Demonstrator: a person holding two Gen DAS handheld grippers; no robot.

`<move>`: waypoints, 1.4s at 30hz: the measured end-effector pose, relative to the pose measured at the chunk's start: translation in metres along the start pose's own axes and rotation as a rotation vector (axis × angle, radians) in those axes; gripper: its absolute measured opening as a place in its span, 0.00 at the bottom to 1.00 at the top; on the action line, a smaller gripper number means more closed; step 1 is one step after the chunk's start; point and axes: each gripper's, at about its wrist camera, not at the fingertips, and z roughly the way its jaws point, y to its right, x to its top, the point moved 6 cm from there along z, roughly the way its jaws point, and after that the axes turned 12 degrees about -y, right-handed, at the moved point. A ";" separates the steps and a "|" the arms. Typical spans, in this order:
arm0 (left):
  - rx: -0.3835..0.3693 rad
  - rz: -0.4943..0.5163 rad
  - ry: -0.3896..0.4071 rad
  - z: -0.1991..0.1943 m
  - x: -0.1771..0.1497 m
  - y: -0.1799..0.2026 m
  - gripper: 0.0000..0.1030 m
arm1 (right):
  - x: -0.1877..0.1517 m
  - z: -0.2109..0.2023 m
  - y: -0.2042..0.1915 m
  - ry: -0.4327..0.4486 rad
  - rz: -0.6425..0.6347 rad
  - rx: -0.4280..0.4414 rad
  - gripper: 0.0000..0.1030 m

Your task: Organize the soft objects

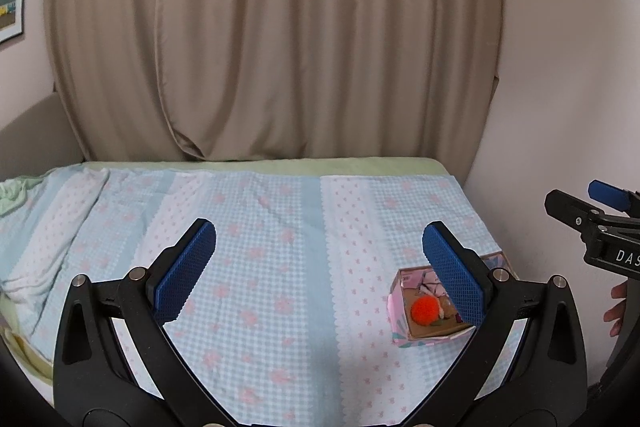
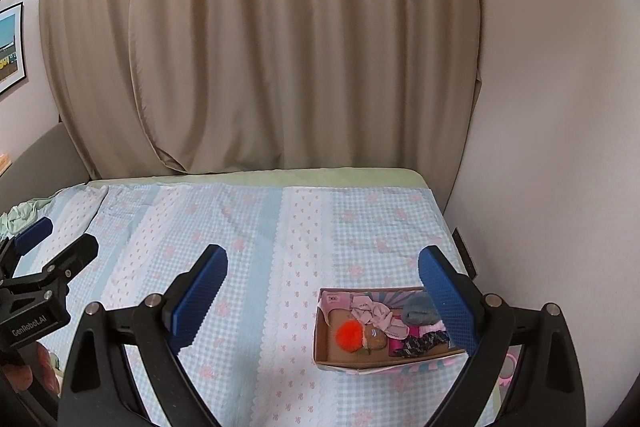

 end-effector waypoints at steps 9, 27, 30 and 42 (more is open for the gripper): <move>-0.005 -0.009 -0.002 0.002 0.000 -0.002 1.00 | -0.001 0.002 -0.001 -0.001 -0.003 0.003 0.93; 0.003 -0.019 0.008 0.002 0.001 -0.002 1.00 | 0.000 0.002 -0.002 -0.001 -0.001 0.001 0.93; 0.008 -0.021 0.019 0.001 0.000 0.000 1.00 | 0.000 0.002 -0.002 0.003 -0.001 0.002 0.93; 0.021 -0.020 0.037 -0.002 0.000 0.005 1.00 | 0.000 0.004 0.003 0.024 0.002 0.006 0.93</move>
